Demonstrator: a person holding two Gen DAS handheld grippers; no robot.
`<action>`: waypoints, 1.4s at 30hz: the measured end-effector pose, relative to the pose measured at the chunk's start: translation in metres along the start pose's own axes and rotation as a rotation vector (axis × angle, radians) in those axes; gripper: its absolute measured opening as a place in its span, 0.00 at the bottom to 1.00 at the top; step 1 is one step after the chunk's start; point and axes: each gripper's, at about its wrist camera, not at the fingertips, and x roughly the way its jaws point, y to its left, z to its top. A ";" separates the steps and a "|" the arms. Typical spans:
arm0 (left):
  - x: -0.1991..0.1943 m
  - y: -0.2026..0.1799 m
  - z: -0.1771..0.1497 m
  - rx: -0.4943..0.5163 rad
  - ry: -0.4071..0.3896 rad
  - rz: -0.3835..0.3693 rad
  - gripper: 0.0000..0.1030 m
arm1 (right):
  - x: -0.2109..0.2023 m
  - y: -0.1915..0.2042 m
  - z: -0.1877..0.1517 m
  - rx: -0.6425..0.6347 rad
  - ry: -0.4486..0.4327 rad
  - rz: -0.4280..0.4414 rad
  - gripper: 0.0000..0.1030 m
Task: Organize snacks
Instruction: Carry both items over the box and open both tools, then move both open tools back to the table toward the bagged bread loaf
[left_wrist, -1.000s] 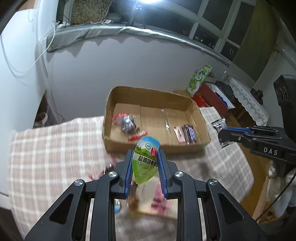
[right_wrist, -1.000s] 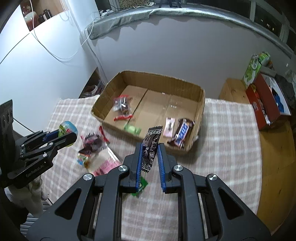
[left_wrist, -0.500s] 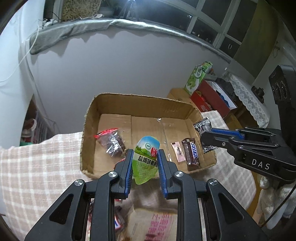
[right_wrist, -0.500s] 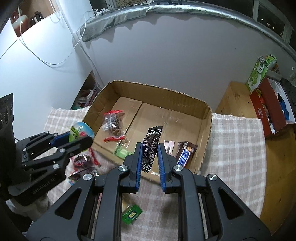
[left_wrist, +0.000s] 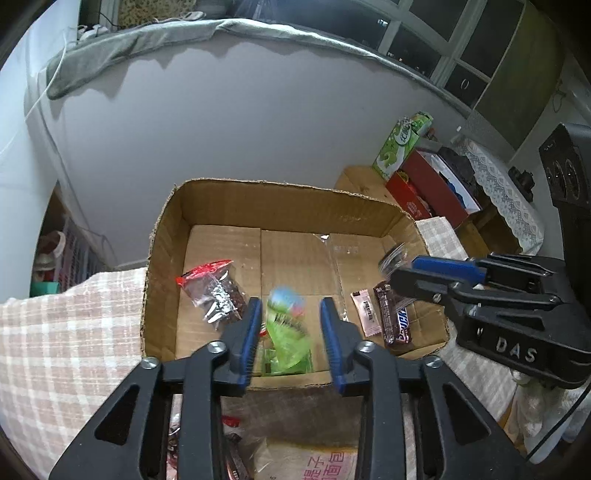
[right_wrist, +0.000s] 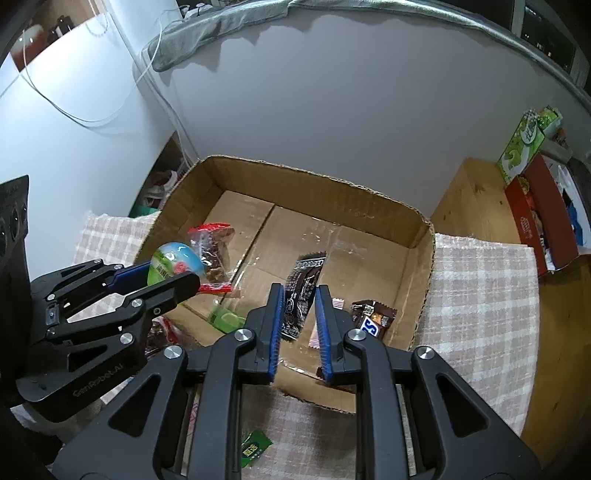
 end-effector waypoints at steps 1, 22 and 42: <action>0.000 0.000 0.001 -0.001 0.001 0.001 0.39 | -0.001 0.000 0.000 0.002 -0.007 -0.008 0.47; -0.034 0.019 -0.010 -0.032 -0.047 0.021 0.39 | -0.023 -0.001 -0.012 -0.011 -0.030 0.027 0.56; -0.083 0.041 -0.098 -0.229 -0.025 0.007 0.41 | -0.025 0.040 -0.063 -0.203 0.062 0.253 0.56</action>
